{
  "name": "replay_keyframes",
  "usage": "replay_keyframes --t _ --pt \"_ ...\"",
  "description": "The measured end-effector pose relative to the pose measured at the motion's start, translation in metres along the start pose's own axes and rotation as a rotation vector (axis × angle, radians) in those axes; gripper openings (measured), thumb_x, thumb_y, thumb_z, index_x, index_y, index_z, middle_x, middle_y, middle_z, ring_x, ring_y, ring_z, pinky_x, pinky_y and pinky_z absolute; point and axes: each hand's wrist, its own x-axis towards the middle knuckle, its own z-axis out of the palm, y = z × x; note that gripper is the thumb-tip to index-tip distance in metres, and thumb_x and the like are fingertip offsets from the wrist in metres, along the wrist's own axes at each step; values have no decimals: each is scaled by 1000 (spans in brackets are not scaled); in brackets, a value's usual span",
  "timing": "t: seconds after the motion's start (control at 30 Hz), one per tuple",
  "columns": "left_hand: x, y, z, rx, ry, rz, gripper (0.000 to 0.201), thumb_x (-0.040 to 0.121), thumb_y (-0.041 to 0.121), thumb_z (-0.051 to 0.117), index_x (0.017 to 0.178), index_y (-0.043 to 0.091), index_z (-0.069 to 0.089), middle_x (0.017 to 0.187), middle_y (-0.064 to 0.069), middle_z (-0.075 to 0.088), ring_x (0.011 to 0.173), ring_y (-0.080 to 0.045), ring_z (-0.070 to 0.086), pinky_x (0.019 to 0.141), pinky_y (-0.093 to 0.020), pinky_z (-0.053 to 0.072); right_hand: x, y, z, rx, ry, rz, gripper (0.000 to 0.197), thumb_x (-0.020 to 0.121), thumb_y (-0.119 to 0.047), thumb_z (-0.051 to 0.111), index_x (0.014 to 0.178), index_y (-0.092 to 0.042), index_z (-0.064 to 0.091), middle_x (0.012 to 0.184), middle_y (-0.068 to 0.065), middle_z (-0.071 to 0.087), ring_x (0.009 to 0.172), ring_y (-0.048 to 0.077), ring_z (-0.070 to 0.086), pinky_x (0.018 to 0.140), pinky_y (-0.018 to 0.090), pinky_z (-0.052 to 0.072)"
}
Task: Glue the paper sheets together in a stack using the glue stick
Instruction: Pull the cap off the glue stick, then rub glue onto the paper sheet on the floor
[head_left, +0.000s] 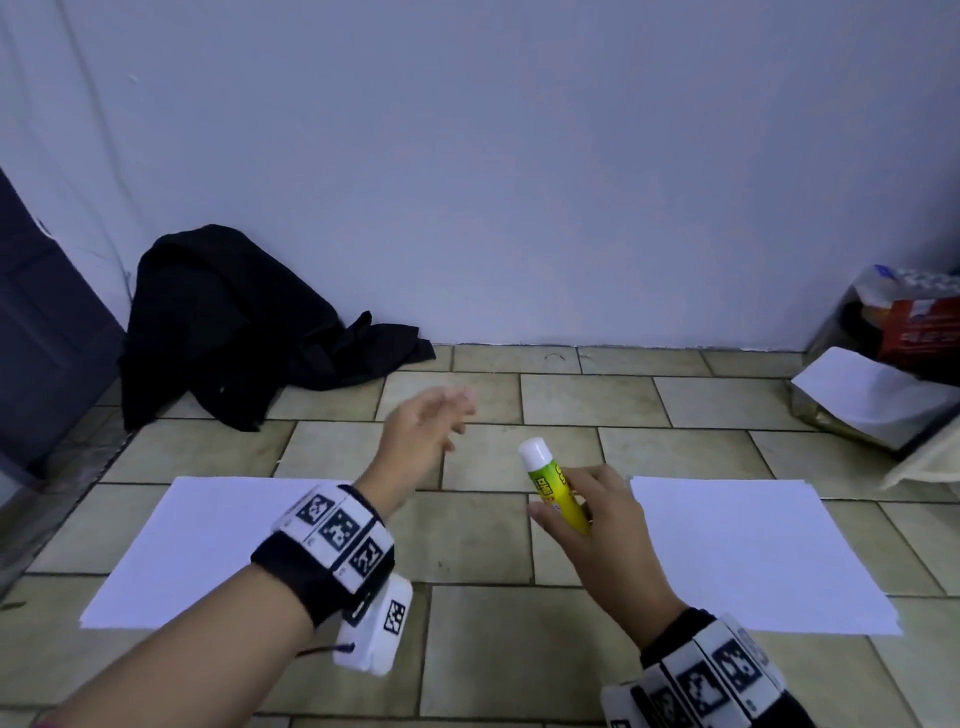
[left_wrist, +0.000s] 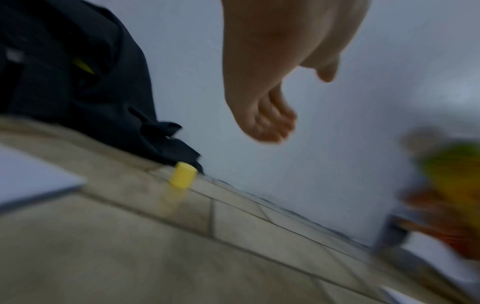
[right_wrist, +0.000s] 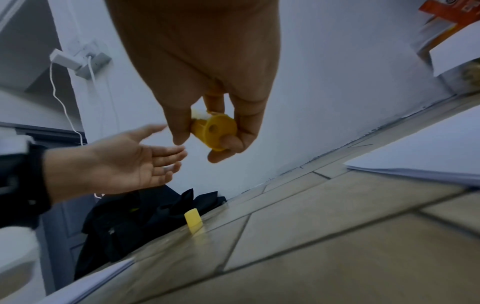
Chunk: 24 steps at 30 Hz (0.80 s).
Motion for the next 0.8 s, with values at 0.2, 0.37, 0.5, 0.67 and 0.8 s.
replay_keyframes --t 0.2,0.37,0.5,0.67,0.8 --pt "-48 -1 17 -172 -357 -148 21 77 23 73 91 7 69 78 -1 73 71 -12 67 60 -23 55 -3 -13 8 4 -11 -48 41 79 -29 76 119 -29 65 98 -3 43 80 -3 50 69 4 37" --pt "-54 -7 13 -286 -164 -111 5 87 1 61 88 -1 66 66 0 68 59 -7 62 59 -21 56 -15 -5 12 219 66 -87 66 70 -5 82 119 -33 48 95 -6 54 84 5 59 76 14 51" --pt "-60 -10 10 -298 -153 -72 8 88 -4 57 91 -1 63 68 -2 66 62 -8 64 63 -23 57 -20 -3 13 413 123 -51 60 68 4 81 106 -32 53 90 -2 62 83 6 64 74 12 51" --pt "-64 -9 11 -338 -141 -7 8 87 -3 56 91 2 61 67 1 68 64 -8 66 66 -25 58 -20 -4 12 587 115 -41 45 71 10 75 100 -20 61 94 1 68 84 3 67 74 11 50" --pt "-64 -5 12 -353 -170 36 11 87 -5 55 92 3 61 70 1 70 66 -9 67 67 -25 58 -22 -1 15 588 76 -77 35 77 9 71 99 -18 65 90 1 72 87 10 68 78 18 53"
